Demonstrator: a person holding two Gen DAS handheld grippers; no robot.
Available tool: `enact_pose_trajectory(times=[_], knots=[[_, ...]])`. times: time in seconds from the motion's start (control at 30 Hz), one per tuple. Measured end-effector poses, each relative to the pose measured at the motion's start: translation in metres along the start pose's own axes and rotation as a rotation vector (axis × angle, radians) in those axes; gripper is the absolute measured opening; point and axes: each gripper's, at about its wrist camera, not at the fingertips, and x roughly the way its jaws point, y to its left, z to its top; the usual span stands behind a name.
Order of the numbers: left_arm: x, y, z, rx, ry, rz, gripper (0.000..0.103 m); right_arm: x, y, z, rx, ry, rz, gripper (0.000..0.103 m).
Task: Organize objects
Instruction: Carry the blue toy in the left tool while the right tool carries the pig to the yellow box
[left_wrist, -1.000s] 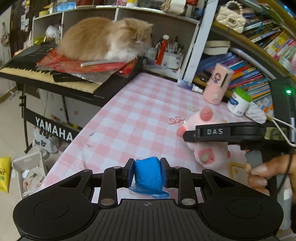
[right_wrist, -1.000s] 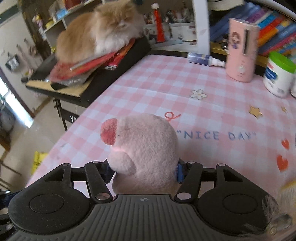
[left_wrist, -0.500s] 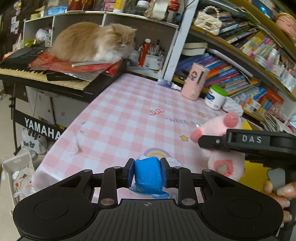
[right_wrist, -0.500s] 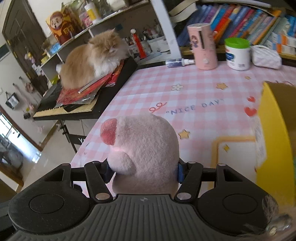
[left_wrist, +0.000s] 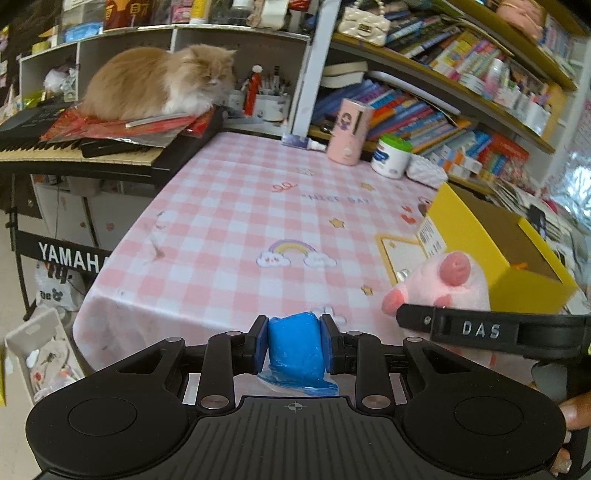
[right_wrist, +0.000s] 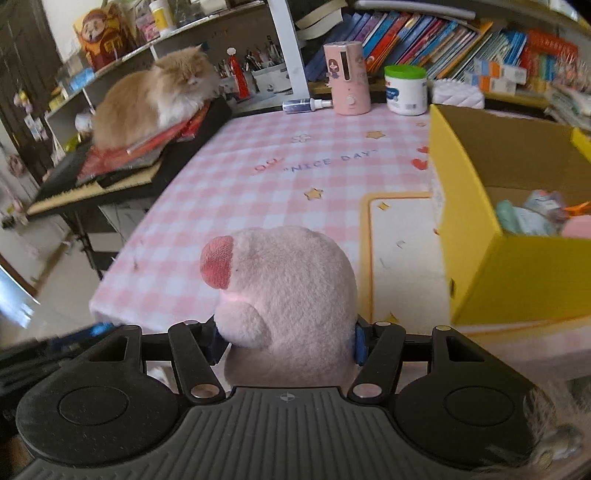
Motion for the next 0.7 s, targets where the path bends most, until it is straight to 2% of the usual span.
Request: enact_pose_trajectory(times=[0.37, 0.7], knots=[[-0.018, -0.025, -0.032, 0.104, 0.056, -0.099, 0.027, -0.043, -0.007, -0.059, 0.055, -0.011, -0.071, 0.059], [-0.013, -0.067, -0.038, 0.194, 0.077, -0.222, 0.027, -0.077, -0.043, -0.085, 0.172, -0.026, -0.193, 0.059]])
